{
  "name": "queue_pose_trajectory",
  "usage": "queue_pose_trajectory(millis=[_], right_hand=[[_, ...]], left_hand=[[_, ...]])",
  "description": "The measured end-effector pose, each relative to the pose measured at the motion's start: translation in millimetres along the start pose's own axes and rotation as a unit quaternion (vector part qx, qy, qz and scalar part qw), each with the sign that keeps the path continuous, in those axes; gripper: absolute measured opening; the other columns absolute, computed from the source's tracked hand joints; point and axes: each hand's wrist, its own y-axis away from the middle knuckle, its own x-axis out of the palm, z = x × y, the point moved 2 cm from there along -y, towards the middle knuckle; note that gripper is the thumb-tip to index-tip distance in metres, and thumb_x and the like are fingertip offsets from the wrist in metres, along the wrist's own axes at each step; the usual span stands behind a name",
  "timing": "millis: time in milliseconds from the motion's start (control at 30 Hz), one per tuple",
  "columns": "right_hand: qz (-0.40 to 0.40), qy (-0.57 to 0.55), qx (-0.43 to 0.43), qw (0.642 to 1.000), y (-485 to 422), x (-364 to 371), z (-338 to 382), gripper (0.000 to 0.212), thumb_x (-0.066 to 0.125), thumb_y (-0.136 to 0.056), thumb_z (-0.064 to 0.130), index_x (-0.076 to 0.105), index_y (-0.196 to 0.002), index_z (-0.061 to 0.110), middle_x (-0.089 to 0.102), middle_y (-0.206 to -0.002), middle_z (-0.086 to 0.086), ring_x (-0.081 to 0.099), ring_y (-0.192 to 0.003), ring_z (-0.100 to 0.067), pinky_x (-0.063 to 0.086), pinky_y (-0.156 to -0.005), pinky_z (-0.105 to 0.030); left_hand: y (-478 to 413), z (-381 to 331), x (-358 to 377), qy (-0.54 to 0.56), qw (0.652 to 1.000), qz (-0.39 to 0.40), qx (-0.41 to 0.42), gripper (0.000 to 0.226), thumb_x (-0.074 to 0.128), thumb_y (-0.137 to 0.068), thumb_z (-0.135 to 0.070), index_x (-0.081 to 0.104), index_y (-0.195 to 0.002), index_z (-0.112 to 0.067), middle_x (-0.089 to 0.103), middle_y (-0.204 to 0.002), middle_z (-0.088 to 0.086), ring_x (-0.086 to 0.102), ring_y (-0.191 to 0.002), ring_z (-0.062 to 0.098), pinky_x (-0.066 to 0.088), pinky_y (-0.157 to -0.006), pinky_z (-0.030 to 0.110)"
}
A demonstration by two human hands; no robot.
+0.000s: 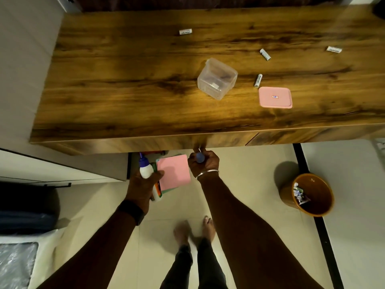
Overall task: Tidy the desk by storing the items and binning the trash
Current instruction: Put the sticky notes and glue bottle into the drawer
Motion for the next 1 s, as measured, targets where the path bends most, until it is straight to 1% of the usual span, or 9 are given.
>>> queue_pose_trajectory(millis=[167,333,400,467,567,667,733,867,1000], right_hand=[[-0.012,0.011,-0.018,1.000,5,-2,-4,0.036,0.050,-0.074,0.010,0.064,-0.107,0.012,0.062,-0.118,-0.012,0.058,-0.058,-0.026,0.050,-0.055,-0.024],[-0.025,0.013,-0.021,0.999,22,-18,-6,0.027,0.040,-0.088,0.011,0.063,-0.103,0.013,0.065,-0.106,-0.012,0.060,-0.053,-0.024,0.048,-0.050,-0.023],[-0.025,0.011,-0.025,0.999,33,-32,-8,0.031,0.037,-0.090,0.011,0.064,-0.104,0.014,0.065,-0.114,-0.011,0.060,-0.055,-0.024,0.048,-0.049,-0.023],[-0.028,0.016,-0.029,0.999,47,-48,-13,0.035,0.037,-0.087,0.011,0.065,-0.106,0.016,0.063,-0.124,-0.009,0.059,-0.057,-0.023,0.048,-0.053,-0.023],[-0.008,0.032,-0.028,0.999,69,-68,-19,0.036,0.049,-0.075,0.010,0.070,-0.104,0.016,0.066,-0.121,-0.010,0.059,-0.075,-0.027,0.044,-0.069,-0.030],[-0.019,0.077,-0.026,0.997,91,-91,-23,0.039,0.055,-0.070,0.011,0.071,-0.105,0.016,0.066,-0.117,-0.009,0.061,-0.092,-0.032,0.043,-0.079,-0.034],[-0.030,0.085,-0.010,0.996,107,-104,-23,0.039,0.049,-0.076,0.012,0.070,-0.108,0.018,0.069,-0.115,-0.008,0.067,-0.094,-0.032,0.049,-0.077,-0.034],[-0.024,0.088,0.019,0.996,138,-129,-21,0.036,0.038,-0.084,0.015,0.070,-0.101,0.017,0.075,-0.101,-0.009,0.071,-0.088,-0.032,0.055,-0.075,-0.035],[-0.031,0.092,0.025,0.995,165,-151,-24,0.031,0.045,-0.075,0.012,0.071,-0.093,0.018,0.075,-0.098,-0.008,0.071,-0.089,-0.033,0.048,-0.086,-0.038]], left_hand=[[11,11,1,0.005,1.000,0.002,-0.015,0.043,0.071,-0.070,-0.040,0.060,-0.109,-0.024,0.066,-0.095,0.013,0.061,-0.083,0.029,0.047,-0.057,0.031],[20,21,-3,0.014,1.000,0.017,-0.013,0.040,0.071,-0.072,-0.039,0.060,-0.107,-0.024,0.065,-0.094,0.013,0.060,-0.083,0.029,0.046,-0.056,0.031],[24,21,-3,0.022,1.000,0.021,-0.005,0.035,0.071,-0.073,-0.038,0.060,-0.104,-0.025,0.064,-0.093,0.013,0.059,-0.082,0.028,0.045,-0.056,0.031],[28,21,-2,0.024,0.999,0.023,-0.001,0.030,0.074,-0.077,-0.035,0.060,-0.101,-0.027,0.064,-0.094,0.012,0.060,-0.083,0.029,0.046,-0.060,0.034],[36,27,0,0.013,1.000,0.028,-0.005,0.021,0.075,-0.089,-0.024,0.060,-0.103,-0.025,0.066,-0.097,0.011,0.062,-0.090,0.031,0.050,-0.067,0.038],[58,32,3,-0.007,0.999,0.045,-0.006,0.036,0.079,-0.081,-0.032,0.063,-0.110,-0.018,0.069,-0.091,0.008,0.063,-0.081,0.028,0.046,-0.056,0.029],[75,41,4,-0.016,0.998,0.053,-0.006,0.035,0.077,-0.078,-0.034,0.064,-0.107,-0.020,0.070,-0.085,0.005,0.063,-0.076,0.025,0.045,-0.053,0.028],[108,65,1,-0.012,0.998,0.066,-0.011,0.016,0.071,-0.093,-0.018,0.061,-0.106,-0.020,0.067,-0.083,0.002,0.063,-0.077,0.021,0.047,-0.054,0.029],[137,81,-3,-0.006,0.997,0.081,-0.018,0.030,0.073,-0.092,-0.018,0.062,-0.120,-0.015,0.071,-0.092,0.004,0.066,-0.086,0.022,0.052,-0.056,0.024]])
